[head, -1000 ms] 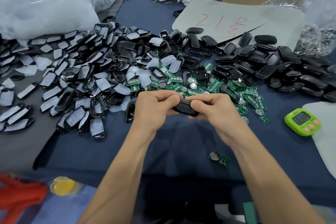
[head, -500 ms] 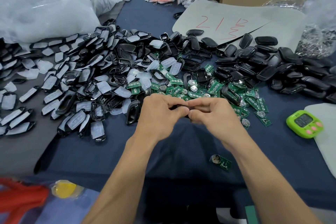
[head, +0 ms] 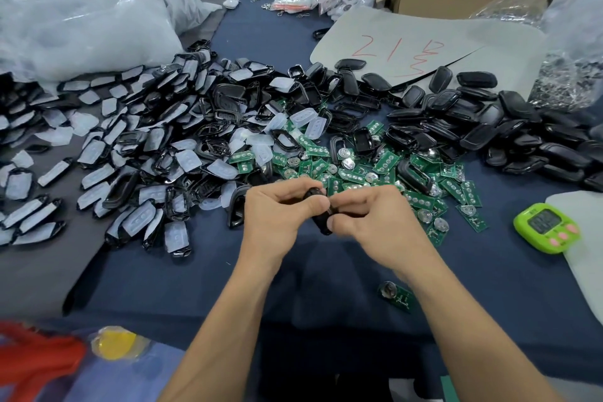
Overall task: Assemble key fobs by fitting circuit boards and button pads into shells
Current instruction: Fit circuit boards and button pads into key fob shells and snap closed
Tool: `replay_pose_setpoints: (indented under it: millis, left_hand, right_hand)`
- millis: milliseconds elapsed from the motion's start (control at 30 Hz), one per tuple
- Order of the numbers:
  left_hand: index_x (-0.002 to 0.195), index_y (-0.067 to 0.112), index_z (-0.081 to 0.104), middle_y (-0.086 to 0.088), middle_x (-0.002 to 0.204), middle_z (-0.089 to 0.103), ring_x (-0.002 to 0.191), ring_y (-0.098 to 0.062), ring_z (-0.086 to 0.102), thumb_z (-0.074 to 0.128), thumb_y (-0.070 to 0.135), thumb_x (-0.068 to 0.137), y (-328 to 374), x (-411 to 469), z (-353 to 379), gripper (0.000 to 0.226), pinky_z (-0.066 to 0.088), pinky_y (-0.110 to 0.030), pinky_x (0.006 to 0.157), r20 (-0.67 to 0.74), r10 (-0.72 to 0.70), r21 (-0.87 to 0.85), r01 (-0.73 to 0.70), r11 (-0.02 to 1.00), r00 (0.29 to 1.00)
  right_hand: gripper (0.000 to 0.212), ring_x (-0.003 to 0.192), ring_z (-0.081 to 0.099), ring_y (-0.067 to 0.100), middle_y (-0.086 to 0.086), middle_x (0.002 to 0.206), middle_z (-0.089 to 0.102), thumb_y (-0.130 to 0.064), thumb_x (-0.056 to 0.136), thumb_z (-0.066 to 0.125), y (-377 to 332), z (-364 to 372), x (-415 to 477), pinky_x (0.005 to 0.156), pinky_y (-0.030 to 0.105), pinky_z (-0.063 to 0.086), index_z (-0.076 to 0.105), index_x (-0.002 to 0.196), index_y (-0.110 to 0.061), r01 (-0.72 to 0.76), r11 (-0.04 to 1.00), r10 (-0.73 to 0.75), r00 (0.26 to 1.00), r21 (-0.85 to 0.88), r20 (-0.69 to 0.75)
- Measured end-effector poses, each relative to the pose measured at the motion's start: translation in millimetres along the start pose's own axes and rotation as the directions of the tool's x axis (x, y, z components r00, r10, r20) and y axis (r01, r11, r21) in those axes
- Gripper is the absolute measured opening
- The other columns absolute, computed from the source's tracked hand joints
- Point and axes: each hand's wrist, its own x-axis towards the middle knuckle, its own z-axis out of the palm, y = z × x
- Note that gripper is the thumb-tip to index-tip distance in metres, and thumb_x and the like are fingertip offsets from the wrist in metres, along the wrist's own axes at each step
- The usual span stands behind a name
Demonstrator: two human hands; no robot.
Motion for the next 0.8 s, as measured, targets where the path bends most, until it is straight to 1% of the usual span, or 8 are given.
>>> replay_pose_setpoints:
  millis: [67,133,167,233,367,433,533,800]
  left_hand:
    - [0.084,0.024,0.085,-0.003,0.084,0.079,0.079,-0.017,0.070,0.086,0.020,0.068,7,0,0,0.016,0.058,-0.028,0.079,0.042,0.008,-0.059,-0.005,0.998,0.999]
    - [0.089,0.026,0.086,-0.002,0.093,0.080,0.089,-0.015,0.072,0.083,0.024,0.076,13,1,3,0.013,0.058,-0.030,0.086,0.046,-0.074,-0.118,0.079,0.990,0.996]
    - [0.090,0.027,0.086,-0.002,0.096,0.081,0.093,-0.015,0.073,0.080,0.031,0.082,17,0,7,0.010,0.058,-0.034,0.090,0.056,-0.136,-0.114,0.142,0.983,0.989]
    - [0.088,0.029,0.086,-0.003,0.098,0.082,0.096,-0.016,0.074,0.071,0.048,0.091,19,-3,17,0.025,0.059,-0.040,0.094,0.048,-0.229,-0.062,0.232,0.971,0.972]
    - [0.085,0.022,0.085,-0.005,0.095,0.082,0.086,-0.015,0.078,0.052,0.038,0.108,20,-12,32,0.043,0.062,-0.028,0.072,-0.079,-0.229,-0.145,0.216,0.965,0.970]
    - [0.080,0.023,0.084,-0.007,0.090,0.081,0.078,-0.018,0.077,0.049,0.036,0.109,21,-15,34,0.047,0.062,-0.030,0.064,-0.126,-0.219,-0.165,0.197,0.966,0.968]
    - [0.078,0.024,0.082,-0.007,0.083,0.080,0.072,-0.022,0.077,0.050,0.043,0.106,21,-16,32,0.046,0.058,-0.031,0.051,-0.136,-0.177,-0.088,0.167,0.982,0.975]
    - [0.073,0.023,0.082,-0.005,0.075,0.079,0.064,-0.018,0.072,0.051,0.045,0.099,21,-15,38,0.046,0.052,-0.030,0.049,-0.191,-0.111,-0.053,0.102,0.993,0.975]
  right_hand:
    - [0.032,0.065,0.072,0.013,0.001,0.077,0.079,0.005,0.080,0.078,4,5,-3,0.066,0.027,0.059,0.084,0.080,-0.026,-0.018,0.960,0.018,1.000,0.279,0.001]
    - [0.033,0.063,0.070,0.015,0.008,0.077,0.078,0.011,0.085,0.073,6,16,-3,0.063,0.025,0.059,0.085,0.079,-0.020,-0.061,0.834,0.069,0.998,0.549,0.006]
    - [0.035,0.065,0.072,0.014,0.007,0.077,0.078,0.012,0.087,0.069,6,22,-3,0.062,0.024,0.060,0.085,0.077,-0.019,-0.082,0.759,0.105,0.994,0.645,0.002]
    - [0.035,0.067,0.073,0.013,0.005,0.079,0.078,0.011,0.090,0.065,6,30,-1,0.062,0.024,0.061,0.084,0.076,-0.015,-0.084,0.660,0.160,0.987,0.746,-0.031]
    - [0.025,0.073,0.073,0.018,0.010,0.085,0.079,0.011,0.091,0.066,2,42,-2,0.066,0.028,0.063,0.080,0.092,-0.009,-0.022,0.666,0.163,0.980,0.746,-0.117]
    - [0.026,0.070,0.073,0.018,0.010,0.082,0.078,0.012,0.091,0.066,1,45,-4,0.063,0.027,0.061,0.081,0.086,-0.009,-0.022,0.672,0.146,0.984,0.740,-0.103]
    - [0.028,0.068,0.073,0.020,0.011,0.080,0.078,0.010,0.091,0.067,0,43,-6,0.060,0.027,0.059,0.083,0.080,-0.011,-0.019,0.720,0.111,0.990,0.694,-0.087]
    - [0.020,0.066,0.066,0.024,0.013,0.073,0.074,0.007,0.088,0.072,0,47,-6,0.061,0.033,0.060,0.084,0.081,-0.007,0.039,0.724,0.096,0.983,0.688,-0.157]
